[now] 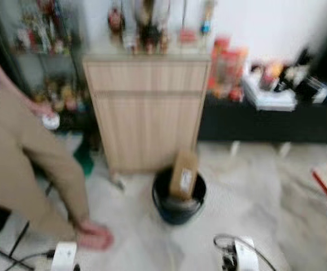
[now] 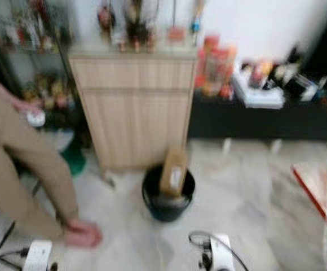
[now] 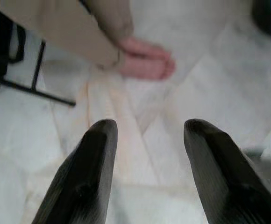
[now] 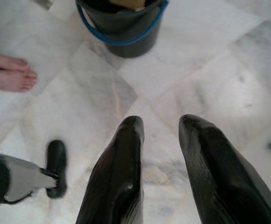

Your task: Picking trash to rubbish bin

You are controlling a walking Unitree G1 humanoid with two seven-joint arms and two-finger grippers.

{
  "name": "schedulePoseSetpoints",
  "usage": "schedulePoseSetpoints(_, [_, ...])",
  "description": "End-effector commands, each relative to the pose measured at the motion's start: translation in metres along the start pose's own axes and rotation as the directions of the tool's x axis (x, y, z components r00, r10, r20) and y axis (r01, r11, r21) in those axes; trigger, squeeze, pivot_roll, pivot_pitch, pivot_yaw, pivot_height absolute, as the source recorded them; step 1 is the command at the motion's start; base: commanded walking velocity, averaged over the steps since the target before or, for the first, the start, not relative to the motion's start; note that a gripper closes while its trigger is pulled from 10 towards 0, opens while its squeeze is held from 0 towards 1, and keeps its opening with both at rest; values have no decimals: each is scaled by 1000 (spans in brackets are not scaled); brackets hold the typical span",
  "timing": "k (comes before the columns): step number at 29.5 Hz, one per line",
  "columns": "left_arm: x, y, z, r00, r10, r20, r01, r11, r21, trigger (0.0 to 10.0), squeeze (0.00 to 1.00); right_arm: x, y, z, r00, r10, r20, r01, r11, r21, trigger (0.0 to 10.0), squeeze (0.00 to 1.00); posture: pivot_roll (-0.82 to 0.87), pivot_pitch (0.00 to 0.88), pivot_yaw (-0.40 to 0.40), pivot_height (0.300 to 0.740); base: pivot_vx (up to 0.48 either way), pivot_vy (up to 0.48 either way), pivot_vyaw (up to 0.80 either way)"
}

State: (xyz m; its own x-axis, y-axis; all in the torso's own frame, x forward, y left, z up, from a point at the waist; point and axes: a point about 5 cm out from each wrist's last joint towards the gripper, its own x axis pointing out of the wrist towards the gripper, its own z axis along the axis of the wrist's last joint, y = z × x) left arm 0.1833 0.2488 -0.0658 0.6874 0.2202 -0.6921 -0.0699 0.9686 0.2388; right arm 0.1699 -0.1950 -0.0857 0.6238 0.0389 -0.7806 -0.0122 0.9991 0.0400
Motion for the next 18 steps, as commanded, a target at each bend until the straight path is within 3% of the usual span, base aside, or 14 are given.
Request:
schedulePoseSetpoints(1, [-2, -3, -6, 1000, -6, -18, 7, 1000, 10, 10000, 0, 2, -1, 8, 1000, -3, 25, 3, 1000, 6, 10000, 0, -15, 0, -21, 740, 0, 0, 0])
schedulePoseSetpoints(13, [-2, -5, -7, 1000, -8, -17, 8, 1000, -3, 10000, 0, 3, 1, 11, 999, 10, 36, -11, 1000, 20, 10000, 0, -19, 0, -27, 740, 0, 0, 0])
schedulePoseSetpoints(18, [-2, -5, -7, 1000, -8, -14, 8, 1000, -4, 10000, 0, 3, 3, 10, 999, 22, 34, -22, 1000, 22, 10000, 0, -18, 0, -29, 740, 0, 0, -629])
